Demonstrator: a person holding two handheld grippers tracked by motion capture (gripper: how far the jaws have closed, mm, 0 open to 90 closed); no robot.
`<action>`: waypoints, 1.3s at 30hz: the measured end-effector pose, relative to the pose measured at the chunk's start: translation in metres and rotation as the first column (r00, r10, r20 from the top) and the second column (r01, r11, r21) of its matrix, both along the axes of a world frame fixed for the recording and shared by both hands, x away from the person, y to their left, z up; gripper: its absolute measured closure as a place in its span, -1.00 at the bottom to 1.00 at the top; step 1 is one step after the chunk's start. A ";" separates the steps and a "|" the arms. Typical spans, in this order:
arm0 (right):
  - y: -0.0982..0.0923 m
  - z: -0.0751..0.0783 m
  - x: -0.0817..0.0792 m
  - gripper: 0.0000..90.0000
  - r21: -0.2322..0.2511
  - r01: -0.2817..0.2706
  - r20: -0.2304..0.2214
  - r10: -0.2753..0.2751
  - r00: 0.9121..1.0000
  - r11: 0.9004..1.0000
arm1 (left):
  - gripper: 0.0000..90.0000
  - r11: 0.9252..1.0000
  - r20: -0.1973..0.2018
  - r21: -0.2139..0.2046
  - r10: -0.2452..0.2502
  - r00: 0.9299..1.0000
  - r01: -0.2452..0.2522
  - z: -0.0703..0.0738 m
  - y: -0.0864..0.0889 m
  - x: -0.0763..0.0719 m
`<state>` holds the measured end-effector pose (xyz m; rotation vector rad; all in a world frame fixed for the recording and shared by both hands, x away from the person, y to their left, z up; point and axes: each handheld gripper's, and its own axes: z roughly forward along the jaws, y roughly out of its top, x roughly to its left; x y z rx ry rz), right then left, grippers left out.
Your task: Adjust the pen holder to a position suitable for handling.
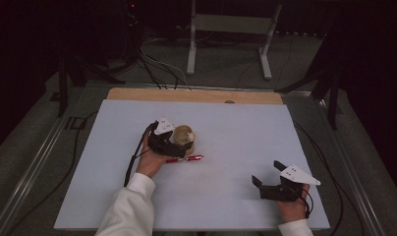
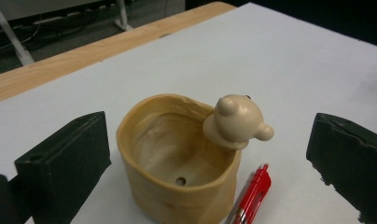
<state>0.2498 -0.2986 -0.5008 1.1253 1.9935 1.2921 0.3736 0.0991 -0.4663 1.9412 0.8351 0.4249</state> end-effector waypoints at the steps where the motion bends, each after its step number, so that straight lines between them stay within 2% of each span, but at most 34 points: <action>1: 0.000 0.000 0.000 -1.00 0.000 0.000 0.000 0.000 1.000 1.000 | -1.00 1.000 -0.001 -0.002 0.004 1.000 -0.004 0.000 0.002 -0.001; 7: 0.000 0.000 0.000 -1.00 -0.002 -0.002 0.001 0.002 1.000 1.000 | -1.00 1.000 -0.017 -0.003 0.001 1.000 -0.001 0.002 0.013 -0.002; 18: 0.000 0.000 -0.001 -1.00 0.001 0.001 0.000 -0.001 1.000 1.000 | -1.00 1.000 0.022 -0.016 0.017 1.000 -0.016 0.012 0.026 -0.011; 26: 0.000 0.000 -0.001 -1.00 0.003 0.000 -0.002 0.000 1.000 1.000 | -1.00 1.000 0.025 -0.007 0.016 1.000 -0.016 0.013 0.034 -0.018; 39: 0.000 0.000 -0.001 -1.00 0.002 -0.003 -0.003 0.003 1.000 1.000 | -1.00 0.998 0.036 -0.037 0.055 0.998 -0.054 0.013 0.060 -0.029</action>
